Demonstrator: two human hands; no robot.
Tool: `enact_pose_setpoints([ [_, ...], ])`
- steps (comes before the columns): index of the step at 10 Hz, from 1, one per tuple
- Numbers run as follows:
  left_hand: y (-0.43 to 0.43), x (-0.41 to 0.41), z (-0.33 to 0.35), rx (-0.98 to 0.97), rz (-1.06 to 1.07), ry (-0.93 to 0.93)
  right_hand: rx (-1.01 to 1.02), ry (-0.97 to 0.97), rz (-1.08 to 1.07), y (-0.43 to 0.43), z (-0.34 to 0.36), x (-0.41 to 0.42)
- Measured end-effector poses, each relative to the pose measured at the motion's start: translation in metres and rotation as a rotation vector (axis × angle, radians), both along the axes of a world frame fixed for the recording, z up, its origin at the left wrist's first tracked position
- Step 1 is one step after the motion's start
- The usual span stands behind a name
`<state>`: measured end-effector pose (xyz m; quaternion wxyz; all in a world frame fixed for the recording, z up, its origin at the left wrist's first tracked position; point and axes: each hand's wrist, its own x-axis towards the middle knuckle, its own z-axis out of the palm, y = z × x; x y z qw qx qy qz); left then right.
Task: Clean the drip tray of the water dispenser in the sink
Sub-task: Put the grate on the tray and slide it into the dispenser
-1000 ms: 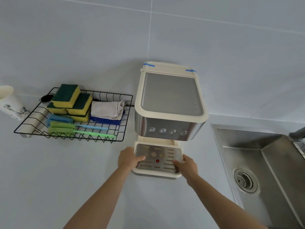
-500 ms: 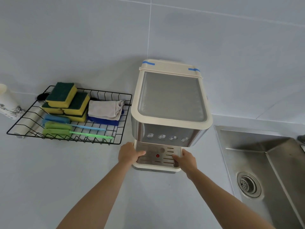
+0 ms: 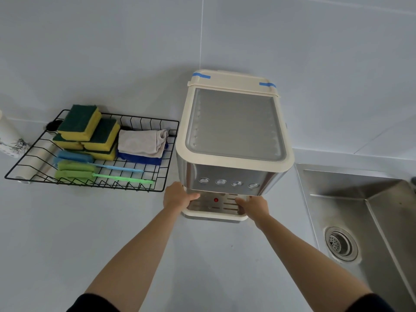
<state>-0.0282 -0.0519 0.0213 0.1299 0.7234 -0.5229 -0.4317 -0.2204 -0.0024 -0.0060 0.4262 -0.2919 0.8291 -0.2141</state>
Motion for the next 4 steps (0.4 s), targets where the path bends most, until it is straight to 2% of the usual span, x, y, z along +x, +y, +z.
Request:
enact_pose_setpoints([
  [2, 0.001, 0.002, -0.001, -0.025, -0.016, 0.004, -0.01, 0.05, 0.064, 0.001, 0.007, 0.001],
  [4, 0.007, 0.012, -0.004, -0.076, -0.166, -0.043, -0.081, -0.064, 0.092, 0.012, 0.021, -0.001],
])
